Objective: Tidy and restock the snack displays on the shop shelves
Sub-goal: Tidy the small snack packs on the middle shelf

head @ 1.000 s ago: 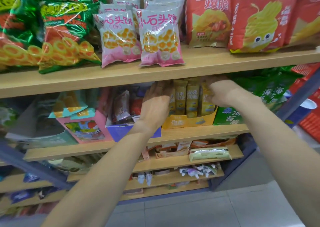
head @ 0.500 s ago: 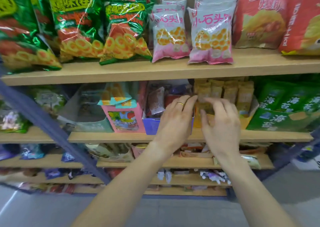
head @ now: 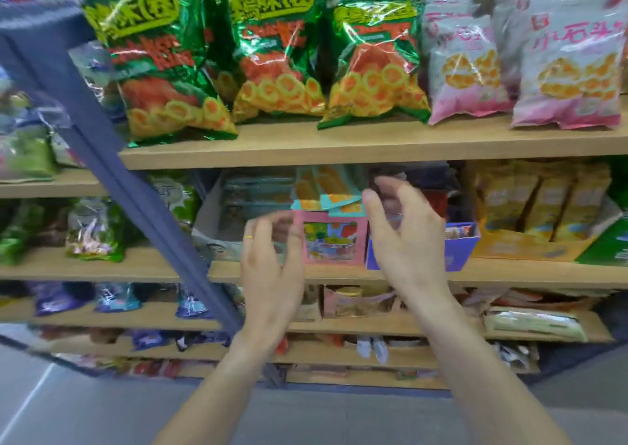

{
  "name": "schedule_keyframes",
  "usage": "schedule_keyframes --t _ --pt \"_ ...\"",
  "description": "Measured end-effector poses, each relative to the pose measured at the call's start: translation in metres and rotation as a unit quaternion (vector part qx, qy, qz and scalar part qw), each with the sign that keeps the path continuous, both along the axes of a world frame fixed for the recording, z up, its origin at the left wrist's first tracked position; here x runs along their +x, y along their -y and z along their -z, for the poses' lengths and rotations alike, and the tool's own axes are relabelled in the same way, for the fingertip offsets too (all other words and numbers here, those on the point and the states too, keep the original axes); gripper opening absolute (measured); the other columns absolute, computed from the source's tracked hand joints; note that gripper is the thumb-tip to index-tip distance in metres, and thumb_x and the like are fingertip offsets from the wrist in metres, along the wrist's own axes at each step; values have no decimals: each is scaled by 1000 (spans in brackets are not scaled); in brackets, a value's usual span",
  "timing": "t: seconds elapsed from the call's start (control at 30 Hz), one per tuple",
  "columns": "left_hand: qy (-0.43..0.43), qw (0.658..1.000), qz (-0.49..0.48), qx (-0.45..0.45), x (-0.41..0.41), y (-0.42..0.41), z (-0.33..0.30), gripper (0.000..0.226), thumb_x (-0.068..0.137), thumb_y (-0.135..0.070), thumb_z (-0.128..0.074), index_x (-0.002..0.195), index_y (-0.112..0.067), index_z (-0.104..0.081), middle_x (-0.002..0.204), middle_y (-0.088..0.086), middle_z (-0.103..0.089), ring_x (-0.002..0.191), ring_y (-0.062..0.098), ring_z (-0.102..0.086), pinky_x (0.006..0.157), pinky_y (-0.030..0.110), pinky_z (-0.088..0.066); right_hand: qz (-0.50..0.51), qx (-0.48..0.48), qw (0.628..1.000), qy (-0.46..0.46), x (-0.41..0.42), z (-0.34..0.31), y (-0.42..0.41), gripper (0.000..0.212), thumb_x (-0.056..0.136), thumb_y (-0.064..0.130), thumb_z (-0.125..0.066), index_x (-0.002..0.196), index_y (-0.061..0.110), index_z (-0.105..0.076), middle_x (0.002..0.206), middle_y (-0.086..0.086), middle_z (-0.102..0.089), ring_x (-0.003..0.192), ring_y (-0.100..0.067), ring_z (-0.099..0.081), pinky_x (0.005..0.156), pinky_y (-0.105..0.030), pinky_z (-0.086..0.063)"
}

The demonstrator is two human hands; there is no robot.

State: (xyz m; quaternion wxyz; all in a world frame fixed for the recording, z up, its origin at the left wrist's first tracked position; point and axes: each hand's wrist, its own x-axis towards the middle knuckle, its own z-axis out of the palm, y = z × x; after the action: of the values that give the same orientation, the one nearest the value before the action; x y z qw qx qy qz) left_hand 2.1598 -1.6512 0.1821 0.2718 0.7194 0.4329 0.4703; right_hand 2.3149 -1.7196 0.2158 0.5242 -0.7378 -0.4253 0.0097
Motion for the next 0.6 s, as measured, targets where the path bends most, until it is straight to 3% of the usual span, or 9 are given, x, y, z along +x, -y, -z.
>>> schedule_keyframes --t 0.1,0.17,0.23,0.3,0.37,0.43,0.53,0.6 --pt "43 992 -11 -121 7 -27 -11 40 104 -47 -50 139 -28 -52 134 -4 -55 114 0 -56 100 29 -47 46 -79 995 -28 -4 -4 -40 49 98 52 -51 121 11 -63 115 -13 -65 112 -34 -58 94 -48 -49" --pt "21 983 11 -184 16 -42 -17 64 101 -60 -47 153 -23 -41 155 3 -45 142 17 -44 119 42 -35 68 -123 989 -44 -7 -8 -57 48 95 49 -57 108 4 -64 109 -19 -66 110 -40 -57 93 -48 -49" --pt "-8 975 26 -220 25 -49 -23 68 102 -56 -50 155 -14 -40 161 7 -38 151 24 -31 124 40 -25 77 -152 984 -48 -9 -9 -67 45 89 48 -63 99 4 -66 105 -20 -68 106 -41 -60 90 -49 -52" --pt "0 978 29 -208 29 -56 -24 52 101 -47 -57 137 -9 -58 136 6 -57 137 29 -47 115 41 -37 83 -161 982 -53 -13 -10 -71 48 83 51 -66 97 5 -68 104 -19 -69 106 -41 -61 90 -48 -54" --pt "39 976 39 -212 27 -56 -26 38 94 -48 -64 114 -16 -65 111 -2 -66 114 28 -63 103 48 -50 82 -163 980 -82 -15 -11 -74 53 77 56 -67 98 7 -69 108 -18 -69 109 -39 -60 92 -49 -54" --pt "76 965 46 -248 24 -59 -25 46 83 -56 -66 112 -20 -66 107 0 -71 102 23 -69 95 49 -56 73 -162 977 -114 -19 -14 -75 51 77 54 -72 102 10 -67 114 -16 -66 114 -37 -58 95 -50 -53" --pt "121 955 58 -265 21 -61 -26 24 88 -41 -71 106 -27 -66 106 -2 -73 100 19 -70 95 47 -57 58 -149 978 -135 -21 -19 -76 50 78 48 -77 111 10 -68 111 -13 -69 110 -34 -63 93 -48 -56" --pt "164 944 65 -279 19 -65 -27 26 89 -37 -73 110 -26 -62 107 1 -71 96 17 -69 86 37 -59 39 -145 979 -137 -26 -23 -78 43 79 44 -79 99 7 -68 99 -12 -71 98 -33 -68 85 -47 -59"
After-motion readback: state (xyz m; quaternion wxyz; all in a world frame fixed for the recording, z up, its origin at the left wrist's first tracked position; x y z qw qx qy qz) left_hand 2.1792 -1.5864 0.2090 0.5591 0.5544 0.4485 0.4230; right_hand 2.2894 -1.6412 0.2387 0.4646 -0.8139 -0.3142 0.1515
